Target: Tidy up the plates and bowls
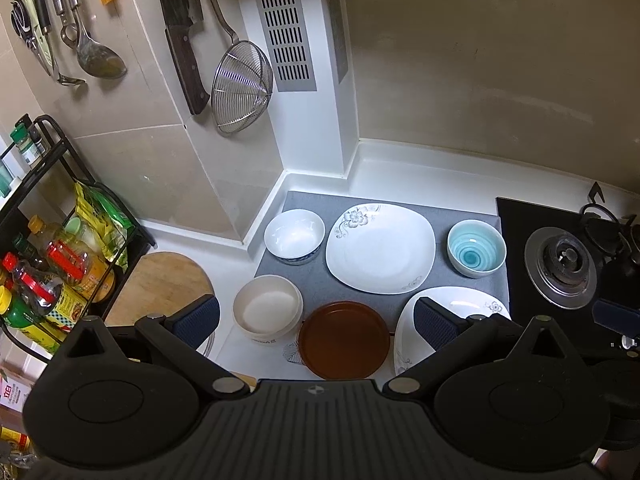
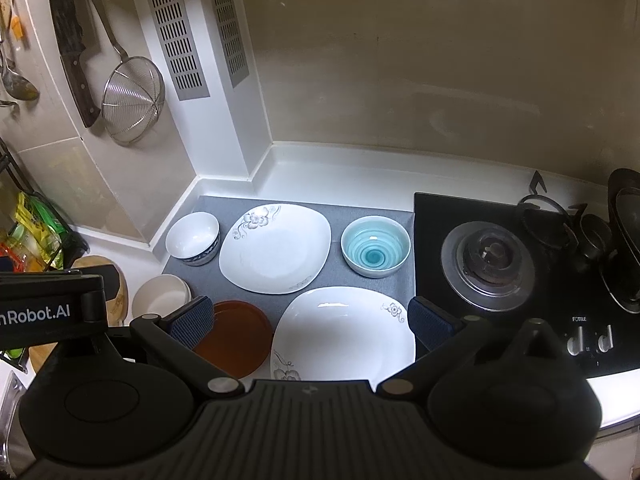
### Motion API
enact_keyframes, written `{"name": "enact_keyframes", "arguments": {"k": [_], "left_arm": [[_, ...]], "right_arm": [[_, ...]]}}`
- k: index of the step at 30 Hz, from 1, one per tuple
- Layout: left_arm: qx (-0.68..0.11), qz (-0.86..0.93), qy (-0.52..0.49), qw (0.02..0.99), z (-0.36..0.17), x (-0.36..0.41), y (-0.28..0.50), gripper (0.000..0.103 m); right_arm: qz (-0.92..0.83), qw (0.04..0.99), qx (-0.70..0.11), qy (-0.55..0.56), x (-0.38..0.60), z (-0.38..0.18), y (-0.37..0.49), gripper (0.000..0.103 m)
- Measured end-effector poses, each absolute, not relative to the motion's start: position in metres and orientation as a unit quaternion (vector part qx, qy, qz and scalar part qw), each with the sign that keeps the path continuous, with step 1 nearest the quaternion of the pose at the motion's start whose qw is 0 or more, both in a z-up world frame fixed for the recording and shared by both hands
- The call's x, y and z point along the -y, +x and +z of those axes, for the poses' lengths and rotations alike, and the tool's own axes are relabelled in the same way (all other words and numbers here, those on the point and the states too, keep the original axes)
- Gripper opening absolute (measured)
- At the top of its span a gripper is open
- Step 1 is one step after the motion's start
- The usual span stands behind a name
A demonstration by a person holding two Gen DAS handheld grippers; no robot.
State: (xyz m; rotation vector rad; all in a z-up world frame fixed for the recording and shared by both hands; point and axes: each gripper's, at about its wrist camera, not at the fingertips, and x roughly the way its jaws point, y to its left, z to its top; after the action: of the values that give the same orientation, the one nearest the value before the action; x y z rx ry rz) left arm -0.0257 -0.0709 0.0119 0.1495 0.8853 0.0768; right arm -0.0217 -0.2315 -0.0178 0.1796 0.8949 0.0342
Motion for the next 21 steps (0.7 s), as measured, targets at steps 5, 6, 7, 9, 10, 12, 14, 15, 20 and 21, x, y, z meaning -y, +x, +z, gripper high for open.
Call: {"name": "enact_keyframes", "arguments": {"k": [5, 6, 7, 9, 10, 12, 14, 15, 20, 21], "left_arm": [[-0.432, 0.039, 0.071, 0.898, 0.008, 0.071, -0.023, 0.103], [-0.433, 0.039, 0.071, 0.898, 0.007, 0.071, -0.022, 0.103], [-0.434, 0.039, 0.071, 0.897, 0.006, 0.072, -0.021, 0.103], [-0.437, 0.04, 0.071, 0.896, 0.004, 0.072, -0.019, 0.103], [-0.438, 0.04, 0.072, 0.895, 0.002, 0.073, -0.018, 0.103], [-0.442, 0.041, 0.071, 0.893, -0.001, 0.073, -0.016, 0.103], [-0.443, 0.039, 0.073, 0.892, -0.006, 0.073, -0.014, 0.103], [-0.444, 0.035, 0.074, 0.892, -0.01, 0.073, -0.013, 0.103], [-0.445, 0.014, 0.026, 0.895, -0.058, 0.059, -0.006, 0.102], [-0.434, 0.009, 0.011, 0.901, -0.072, 0.056, -0.005, 0.102]], "right_arm": [[0.018, 0.896, -0.436, 0.086, 0.233, -0.022, -0.018, 0.103], [0.018, 0.895, -0.437, 0.085, 0.232, -0.023, -0.017, 0.103], [0.018, 0.894, -0.439, 0.085, 0.231, -0.023, -0.017, 0.103], [0.018, 0.893, -0.441, 0.086, 0.232, -0.025, -0.015, 0.103], [0.018, 0.893, -0.442, 0.086, 0.233, -0.027, -0.015, 0.103], [0.018, 0.891, -0.445, 0.086, 0.233, -0.03, -0.014, 0.103], [0.02, 0.89, -0.448, 0.087, 0.234, -0.034, -0.012, 0.103], [0.021, 0.889, -0.448, 0.09, 0.235, -0.038, -0.012, 0.103], [0.024, 0.895, -0.427, 0.126, 0.246, -0.086, -0.016, 0.103], [0.029, 0.897, -0.42, 0.135, 0.252, -0.1, -0.018, 0.103]]}}
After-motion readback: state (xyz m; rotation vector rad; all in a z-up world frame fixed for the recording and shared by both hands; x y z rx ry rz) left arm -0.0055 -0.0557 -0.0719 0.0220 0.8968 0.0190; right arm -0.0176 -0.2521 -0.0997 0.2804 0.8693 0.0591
